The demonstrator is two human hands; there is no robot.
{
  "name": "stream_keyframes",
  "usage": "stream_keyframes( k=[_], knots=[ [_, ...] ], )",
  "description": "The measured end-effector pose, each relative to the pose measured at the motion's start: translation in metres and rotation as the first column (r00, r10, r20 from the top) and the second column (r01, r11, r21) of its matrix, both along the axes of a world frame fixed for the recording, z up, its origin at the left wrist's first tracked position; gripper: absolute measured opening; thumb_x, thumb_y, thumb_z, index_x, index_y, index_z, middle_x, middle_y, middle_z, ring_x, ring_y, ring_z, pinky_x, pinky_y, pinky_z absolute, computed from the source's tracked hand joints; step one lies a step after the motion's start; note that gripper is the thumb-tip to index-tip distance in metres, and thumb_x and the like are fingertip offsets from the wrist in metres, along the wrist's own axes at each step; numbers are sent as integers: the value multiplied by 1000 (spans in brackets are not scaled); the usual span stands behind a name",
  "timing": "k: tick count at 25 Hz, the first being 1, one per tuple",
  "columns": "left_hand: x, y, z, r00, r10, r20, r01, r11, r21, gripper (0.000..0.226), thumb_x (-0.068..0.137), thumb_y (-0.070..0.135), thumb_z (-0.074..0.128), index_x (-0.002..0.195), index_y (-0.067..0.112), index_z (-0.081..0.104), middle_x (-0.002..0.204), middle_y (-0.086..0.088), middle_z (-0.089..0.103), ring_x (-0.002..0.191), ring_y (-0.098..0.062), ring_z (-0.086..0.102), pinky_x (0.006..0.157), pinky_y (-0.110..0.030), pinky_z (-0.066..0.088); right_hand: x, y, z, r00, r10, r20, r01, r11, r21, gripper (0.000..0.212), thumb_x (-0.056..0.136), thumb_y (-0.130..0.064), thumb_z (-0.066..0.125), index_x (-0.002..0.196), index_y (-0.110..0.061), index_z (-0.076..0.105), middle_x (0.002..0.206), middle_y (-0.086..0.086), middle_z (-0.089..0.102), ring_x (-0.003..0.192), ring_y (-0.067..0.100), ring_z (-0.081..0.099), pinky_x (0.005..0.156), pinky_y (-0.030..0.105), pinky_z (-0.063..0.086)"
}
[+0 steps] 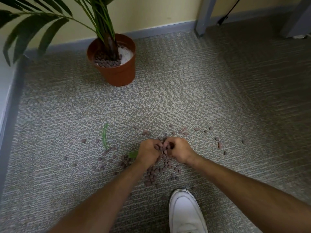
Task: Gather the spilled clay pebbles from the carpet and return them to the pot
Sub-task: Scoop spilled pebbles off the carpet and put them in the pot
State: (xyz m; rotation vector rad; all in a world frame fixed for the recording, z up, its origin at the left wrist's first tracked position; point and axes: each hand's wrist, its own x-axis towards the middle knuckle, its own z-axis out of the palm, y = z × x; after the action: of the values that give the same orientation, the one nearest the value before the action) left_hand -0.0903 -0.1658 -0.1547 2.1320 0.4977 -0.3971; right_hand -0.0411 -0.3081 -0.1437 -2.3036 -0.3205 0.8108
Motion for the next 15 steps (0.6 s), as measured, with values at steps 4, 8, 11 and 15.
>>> stream_keyframes(
  k=[4, 8, 11, 15],
  knots=[
    [4, 8, -1, 994, 101, -44, -107, 985, -139, 26, 71, -8, 69, 86, 13, 76, 70, -2, 70, 62, -12, 62, 69, -26, 55, 7, 0, 0, 980, -86, -179, 112, 984, 142, 27, 80, 9, 65, 78, -18, 69, 68, -4, 67, 67, 15, 66, 71, 34, 60],
    [6, 16, 9, 950, 261, -170, -309, 859, -409, 27, 75, -14, 66, 75, 12, 71, 73, -11, 69, 63, -23, 65, 69, -37, 59, 15, 6, -1, 923, -113, -368, 220, 939, 264, 24, 80, 15, 63, 87, -8, 69, 60, -6, 63, 61, 10, 63, 73, 37, 60],
    [10, 28, 21, 905, 350, -242, -424, 679, -600, 21, 76, -15, 66, 78, 5, 71, 76, -13, 72, 64, -21, 70, 59, -29, 60, 23, 11, -1, 829, -66, -556, 290, 900, 326, 32, 77, 21, 59, 97, -3, 66, 75, 6, 66, 69, 16, 66, 72, 33, 61],
    [17, 40, 33, 844, 405, -352, -508, 393, -767, 19, 80, -6, 66, 98, -2, 67, 83, -12, 73, 74, -21, 72, 59, -23, 59, 26, 18, 0, 716, 26, -698, 336, 863, 377, 37, 75, 21, 60, 96, -9, 71, 92, 11, 71, 84, 21, 71, 75, 29, 60]
  ],
)
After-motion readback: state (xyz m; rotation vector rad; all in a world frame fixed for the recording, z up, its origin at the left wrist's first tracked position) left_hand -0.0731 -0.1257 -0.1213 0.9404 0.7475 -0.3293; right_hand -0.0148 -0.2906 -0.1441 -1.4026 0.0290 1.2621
